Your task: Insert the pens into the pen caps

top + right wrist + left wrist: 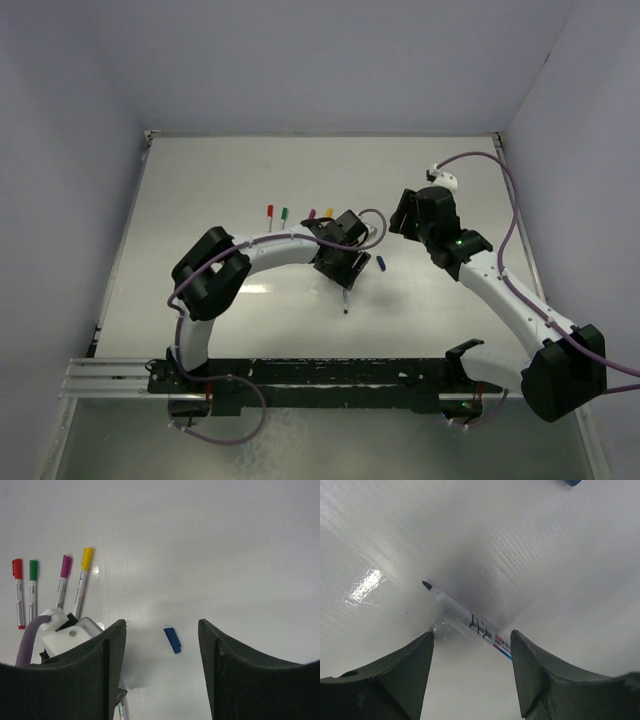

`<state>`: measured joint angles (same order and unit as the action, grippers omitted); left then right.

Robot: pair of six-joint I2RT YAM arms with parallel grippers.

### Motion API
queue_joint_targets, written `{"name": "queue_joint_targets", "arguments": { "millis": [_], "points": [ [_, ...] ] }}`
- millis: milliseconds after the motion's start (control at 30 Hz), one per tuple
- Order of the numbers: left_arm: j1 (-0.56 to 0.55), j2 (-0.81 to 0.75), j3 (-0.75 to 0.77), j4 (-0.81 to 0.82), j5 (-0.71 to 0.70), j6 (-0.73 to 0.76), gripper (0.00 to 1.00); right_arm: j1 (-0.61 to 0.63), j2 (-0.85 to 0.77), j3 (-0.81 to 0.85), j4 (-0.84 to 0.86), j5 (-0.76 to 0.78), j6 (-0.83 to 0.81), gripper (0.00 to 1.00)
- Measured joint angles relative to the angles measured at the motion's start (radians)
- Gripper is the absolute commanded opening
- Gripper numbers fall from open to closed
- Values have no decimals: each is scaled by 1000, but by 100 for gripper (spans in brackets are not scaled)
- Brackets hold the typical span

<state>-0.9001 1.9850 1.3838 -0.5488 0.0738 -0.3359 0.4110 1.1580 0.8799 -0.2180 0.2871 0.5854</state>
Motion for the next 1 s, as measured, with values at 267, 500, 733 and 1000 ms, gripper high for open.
{"name": "queue_joint_targets", "arguments": {
  "millis": [267, 500, 733, 1000],
  "points": [
    [-12, 3, -9, -19, -110, 26, 29, -1, 0, 0, 14, -12, 5, 61],
    [-26, -32, -72, 20, -201, 37, 23, -2, 23, 0, 26, -17, 7, 61],
    [-23, -58, -112, 55, -213, 22, 34, -5, 71, 0, 27, -19, 14, 61],
    [-22, -89, -152, 61, -211, 6, 37, -5, 87, -6, 22, -24, 18, 61]
  ]
}}
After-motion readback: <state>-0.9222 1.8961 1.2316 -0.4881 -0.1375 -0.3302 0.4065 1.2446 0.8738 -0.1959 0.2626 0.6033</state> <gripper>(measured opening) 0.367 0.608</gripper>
